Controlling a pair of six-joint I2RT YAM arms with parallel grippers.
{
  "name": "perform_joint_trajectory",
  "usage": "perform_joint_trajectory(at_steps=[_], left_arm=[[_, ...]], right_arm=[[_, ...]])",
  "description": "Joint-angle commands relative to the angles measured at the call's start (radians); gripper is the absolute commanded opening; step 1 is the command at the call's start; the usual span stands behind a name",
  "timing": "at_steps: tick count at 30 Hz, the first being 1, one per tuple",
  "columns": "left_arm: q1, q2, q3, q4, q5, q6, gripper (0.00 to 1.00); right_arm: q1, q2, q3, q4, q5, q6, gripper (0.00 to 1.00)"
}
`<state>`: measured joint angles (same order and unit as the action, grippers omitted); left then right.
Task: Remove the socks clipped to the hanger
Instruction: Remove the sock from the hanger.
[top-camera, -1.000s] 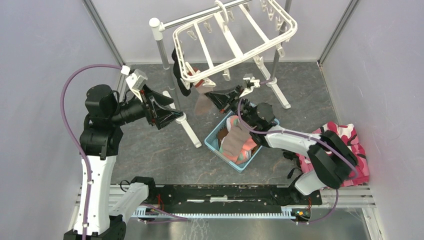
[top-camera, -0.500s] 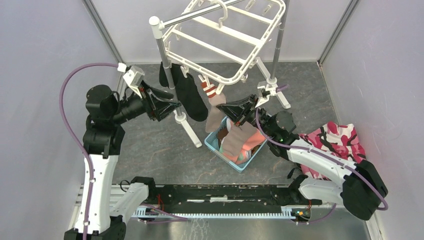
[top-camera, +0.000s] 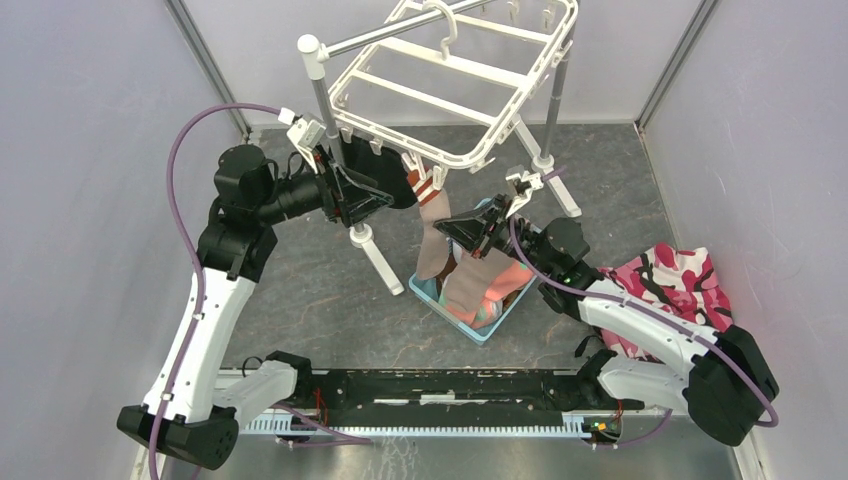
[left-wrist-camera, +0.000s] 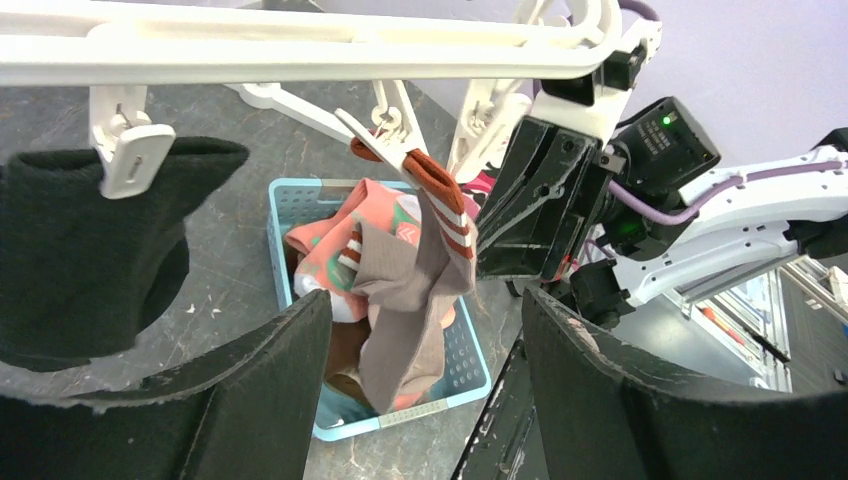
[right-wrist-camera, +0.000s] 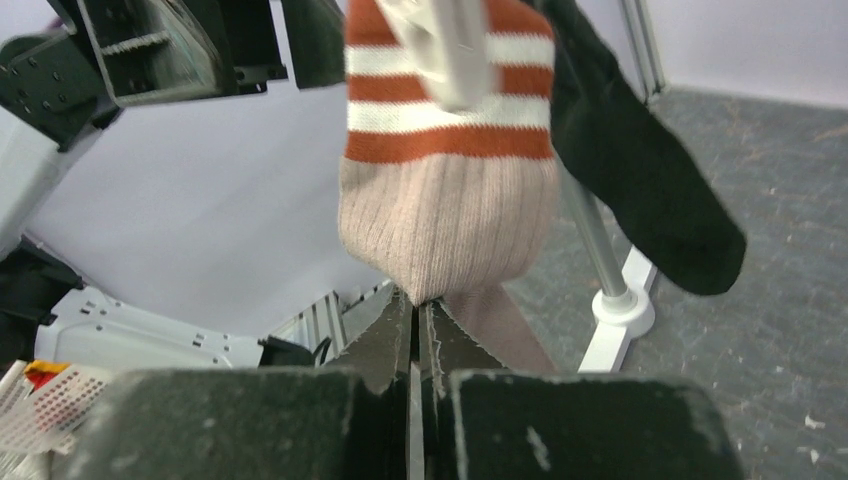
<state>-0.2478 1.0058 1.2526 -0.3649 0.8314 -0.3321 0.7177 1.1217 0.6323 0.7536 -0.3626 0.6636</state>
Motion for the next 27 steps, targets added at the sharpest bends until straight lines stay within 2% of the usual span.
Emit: perform_joint_trajectory(at_steps=[1,9,18,23,27], left_arm=[[-0.014,0.010,0.064,0.002,-0.072,0.030,0.75],[-0.011,0.068,0.189,-0.083,-0.171,0.117,0.67],[0.003,0.066,0.254,-0.109,-0.173,0.177,0.68],[0.017,0.067,0.280,-0.096,-0.210,0.196,0.68],[0.019,0.066,0.293,-0.101,-0.214,0.206,0.68]], right_arm=[[-0.045,-0.062,0.081,-0.059,-0.023,0.014,0.00],[-0.149,-0.187,0.158,-0.226,-0.038,0.009,0.00],[-0.241,-0.343,0.210,-0.450,0.023,-0.035,0.00],[-0.288,-0.385,0.267,-0.536,0.082,-0.023,0.00],[-0.296,-0.382,0.342,-0.583,0.059,-0.023,0.00]])
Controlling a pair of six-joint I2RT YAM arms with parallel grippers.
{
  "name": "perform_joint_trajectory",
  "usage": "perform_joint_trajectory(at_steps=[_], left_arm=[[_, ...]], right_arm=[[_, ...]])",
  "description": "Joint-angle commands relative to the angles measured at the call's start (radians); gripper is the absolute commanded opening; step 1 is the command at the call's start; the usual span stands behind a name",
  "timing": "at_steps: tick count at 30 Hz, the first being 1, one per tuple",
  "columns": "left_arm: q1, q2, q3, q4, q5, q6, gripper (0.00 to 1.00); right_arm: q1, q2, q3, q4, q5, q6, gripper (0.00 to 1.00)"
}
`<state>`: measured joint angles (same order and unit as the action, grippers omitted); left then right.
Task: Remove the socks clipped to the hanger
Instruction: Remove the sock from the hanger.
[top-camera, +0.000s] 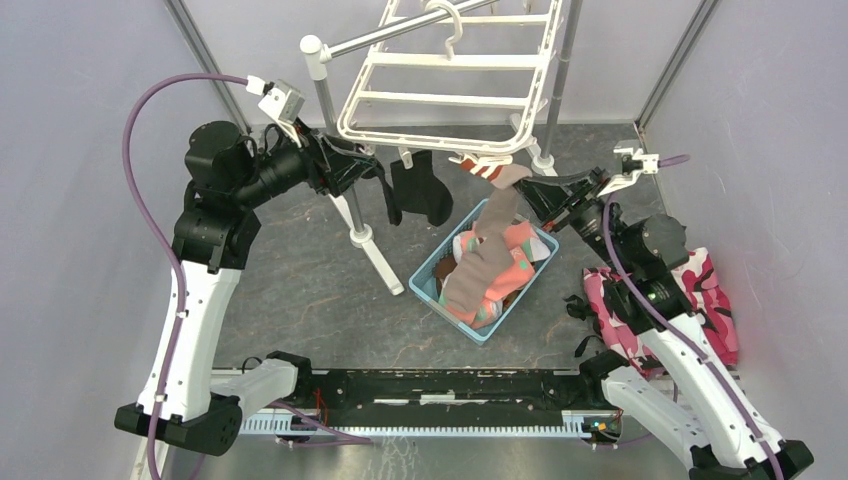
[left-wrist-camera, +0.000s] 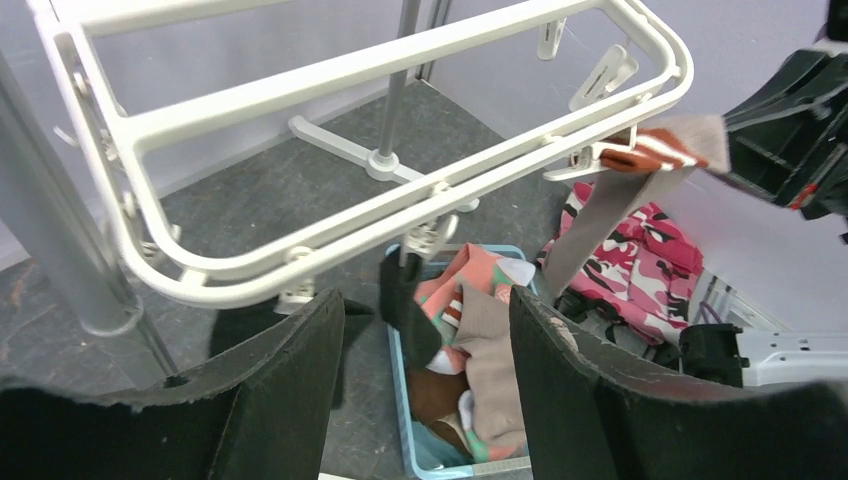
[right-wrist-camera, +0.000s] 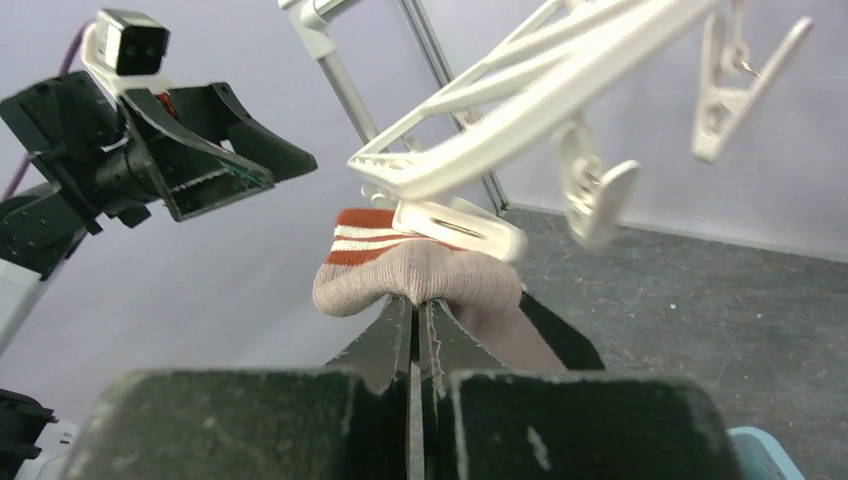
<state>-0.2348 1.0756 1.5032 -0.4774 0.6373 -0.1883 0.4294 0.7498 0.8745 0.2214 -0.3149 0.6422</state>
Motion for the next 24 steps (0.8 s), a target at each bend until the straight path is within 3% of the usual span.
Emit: perform_joint_trajectory(at_steps=[1,7,13,21,24], left_arm=[[0.006,-0.007,0.039,0.008,-0.015,0.064,0.68],[0.006,-0.051,-0.061,-0.006,0.033,0.085,0.72],[0.003,-0.085,-0.165,0.037,0.247,0.000,0.75],[-0.072,-0.122,-0.277,0.091,0.265,-0.022,0.75],[-0.103,-0.127,-0.323,0.101,0.293,-0.015,0.81]], right_arm=[[-0.007,-0.006,0.124,-0.077,0.008,-0.009,0.00],[-0.009,0.046,0.136,-0.084,-0.077,0.019,0.00],[0.003,0.167,-0.001,0.096,-0.262,0.099,0.00],[0.083,0.271,0.003,0.122,-0.308,0.077,0.04],[0.101,0.291,-0.043,0.211,-0.340,0.135,0.05]])
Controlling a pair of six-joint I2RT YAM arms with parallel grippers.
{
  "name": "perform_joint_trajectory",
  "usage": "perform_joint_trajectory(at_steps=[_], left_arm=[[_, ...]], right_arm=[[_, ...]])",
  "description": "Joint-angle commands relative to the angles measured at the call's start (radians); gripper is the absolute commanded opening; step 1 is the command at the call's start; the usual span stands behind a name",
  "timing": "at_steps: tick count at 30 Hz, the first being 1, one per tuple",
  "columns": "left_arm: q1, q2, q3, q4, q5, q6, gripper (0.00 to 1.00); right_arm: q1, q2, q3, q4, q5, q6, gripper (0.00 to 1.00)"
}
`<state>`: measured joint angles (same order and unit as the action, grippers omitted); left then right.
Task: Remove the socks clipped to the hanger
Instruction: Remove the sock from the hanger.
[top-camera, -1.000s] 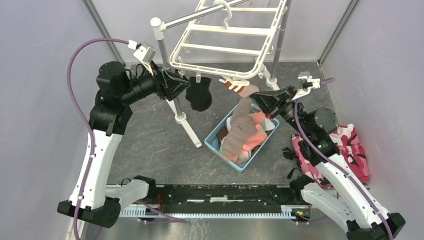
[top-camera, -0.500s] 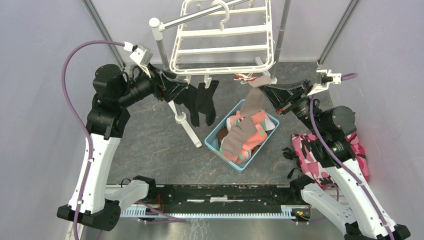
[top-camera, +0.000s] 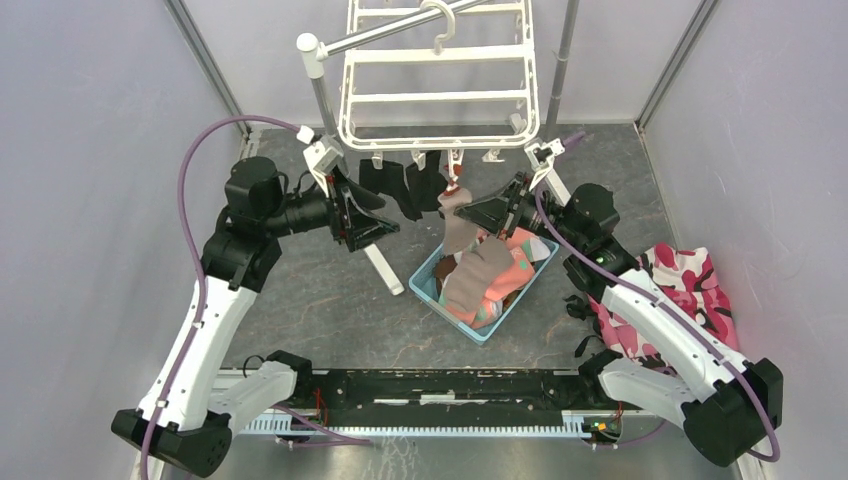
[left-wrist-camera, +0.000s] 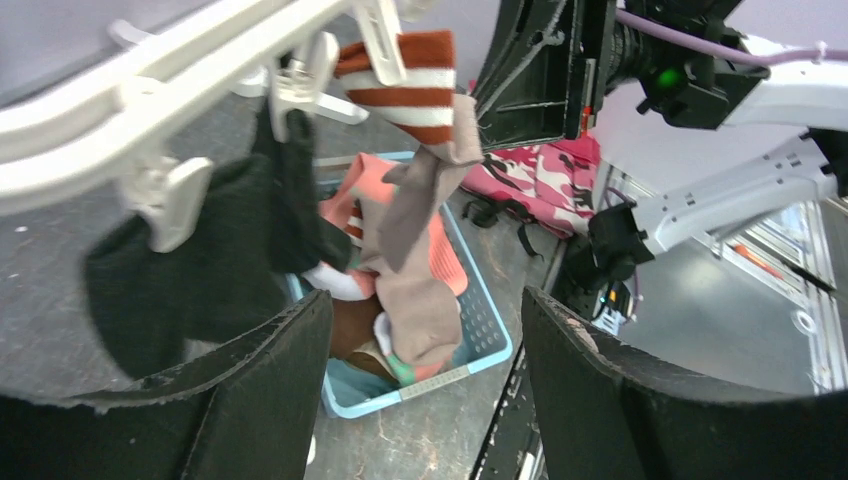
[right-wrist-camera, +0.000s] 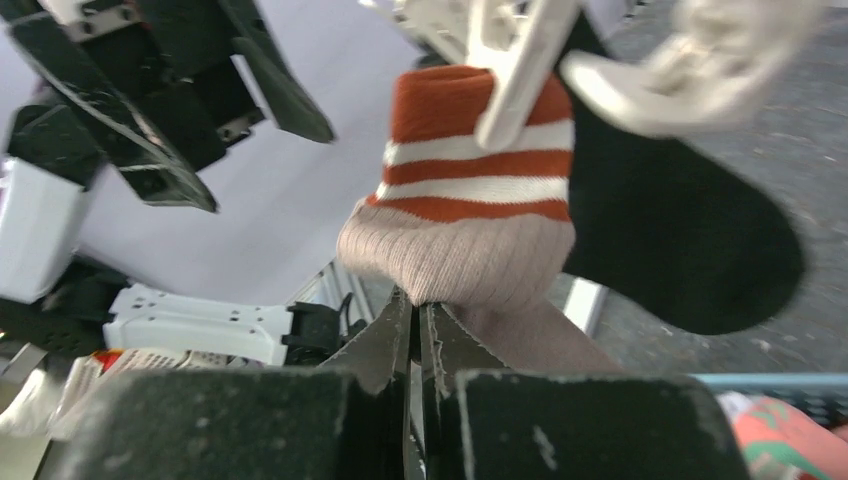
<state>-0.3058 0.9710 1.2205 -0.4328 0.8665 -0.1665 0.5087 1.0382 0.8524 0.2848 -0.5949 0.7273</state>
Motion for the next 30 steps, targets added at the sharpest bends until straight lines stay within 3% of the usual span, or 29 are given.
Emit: perform_joint_trajectory(at_steps=[1,6,9,13,22,30], left_arm=[[-0.043,-0.023,-0.052,0.067,0.091,-0.040,0.83],[-0.109,0.042,-0.020,0.088,0.038,-0.036,0.83],[-0.127,0.070,-0.018,0.126,0.020,-0.032,0.89],[-0.133,0.003,-0.171,0.330,-0.012,-0.114,1.00],[-0.170,0.086,-0.176,0.428,-0.091,-0.228,1.00],[-0.221,0.092,-0.124,0.405,-0.186,-0.165,0.99]], right_arm=[[0.027,0.011,-0.035,0.170,-0.067,0.066,0.06],[0.059,0.023,-0.075,0.207,-0.018,0.072,0.10],[0.065,0.032,-0.096,0.264,0.001,0.112,0.12],[0.068,0.037,-0.118,0.300,-0.010,0.145,0.12],[0.069,0.049,-0.163,0.310,-0.028,0.151,0.11],[0.071,0.061,-0.168,0.308,-0.019,0.136,0.12]])
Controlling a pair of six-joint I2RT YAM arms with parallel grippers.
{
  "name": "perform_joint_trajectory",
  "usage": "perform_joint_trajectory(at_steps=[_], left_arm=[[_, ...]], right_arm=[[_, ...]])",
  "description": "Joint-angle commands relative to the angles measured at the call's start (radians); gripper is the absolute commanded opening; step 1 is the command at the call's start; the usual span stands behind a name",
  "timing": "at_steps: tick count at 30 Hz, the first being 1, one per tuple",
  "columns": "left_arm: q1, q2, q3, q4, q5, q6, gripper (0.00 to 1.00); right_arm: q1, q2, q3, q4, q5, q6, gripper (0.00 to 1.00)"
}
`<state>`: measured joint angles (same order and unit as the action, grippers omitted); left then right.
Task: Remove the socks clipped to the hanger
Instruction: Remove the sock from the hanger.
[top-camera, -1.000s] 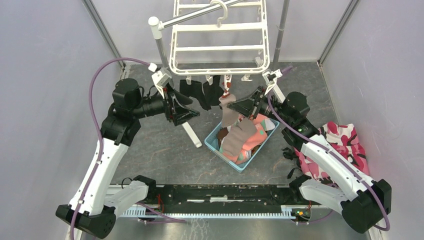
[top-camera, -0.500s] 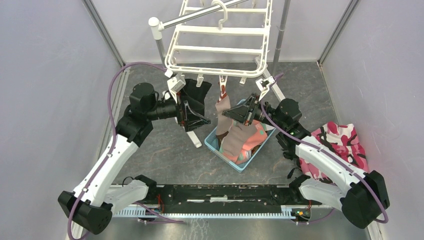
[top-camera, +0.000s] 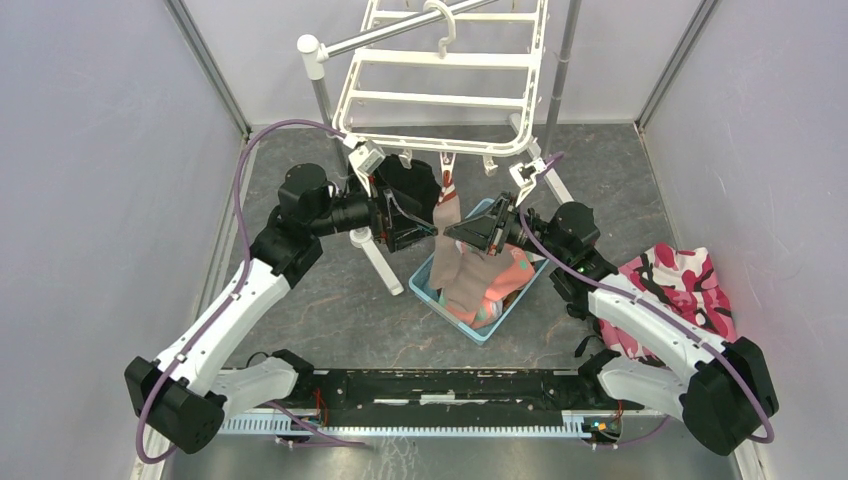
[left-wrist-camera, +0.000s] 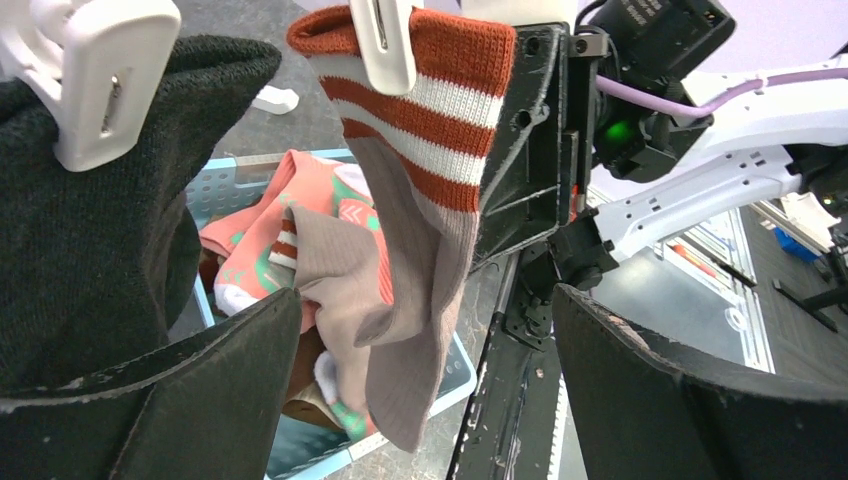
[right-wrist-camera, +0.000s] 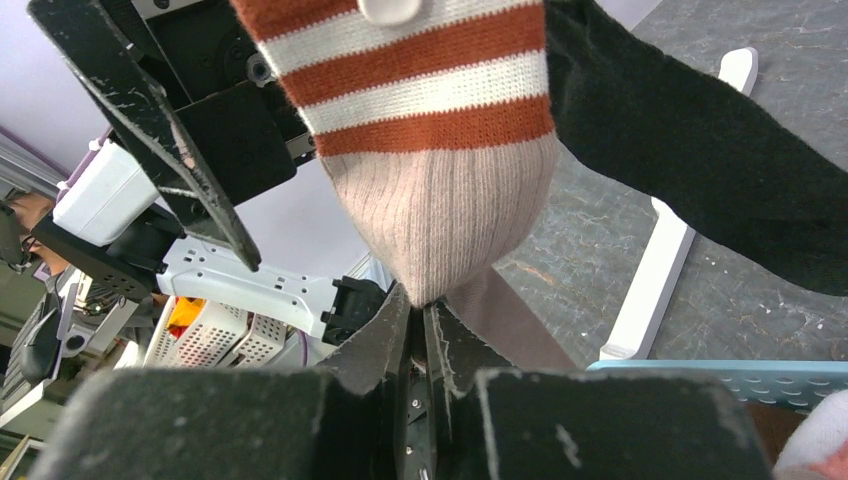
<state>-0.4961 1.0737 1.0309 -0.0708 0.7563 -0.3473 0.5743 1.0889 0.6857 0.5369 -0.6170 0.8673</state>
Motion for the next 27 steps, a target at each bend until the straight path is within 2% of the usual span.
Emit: perform_joint_trajectory(at_steps=[1,7,11,14,19,27], left_arm=[[-0.033,-0.011,0.084,0.016,-0.113,0.029,0.98],[-0.108,-0.013,0.181,-0.121,-0.292,0.132,0.96],[-0.164,-0.014,0.187,-0.126,-0.428,0.198,0.95],[-0.168,0.005,0.218,-0.141,-0.516,0.190,0.95],[-0.178,0.070,0.299,-0.166,-0.603,0.196,0.93],[-0.217,0.100,0.323,-0.155,-0.583,0.200,0.93]], right_arm=[[0.005,0.021,-0.001,0.058,0.003,-0.002,0.11],[0.021,0.056,-0.013,0.078,0.066,-0.013,0.09],[0.039,0.091,-0.017,0.109,0.112,-0.007,0.06],[0.063,0.111,-0.012,0.107,0.140,-0.019,0.08],[0.108,0.143,-0.005,0.134,0.190,-0.019,0.07],[0.179,0.122,-0.001,0.123,0.355,-0.037,0.02]])
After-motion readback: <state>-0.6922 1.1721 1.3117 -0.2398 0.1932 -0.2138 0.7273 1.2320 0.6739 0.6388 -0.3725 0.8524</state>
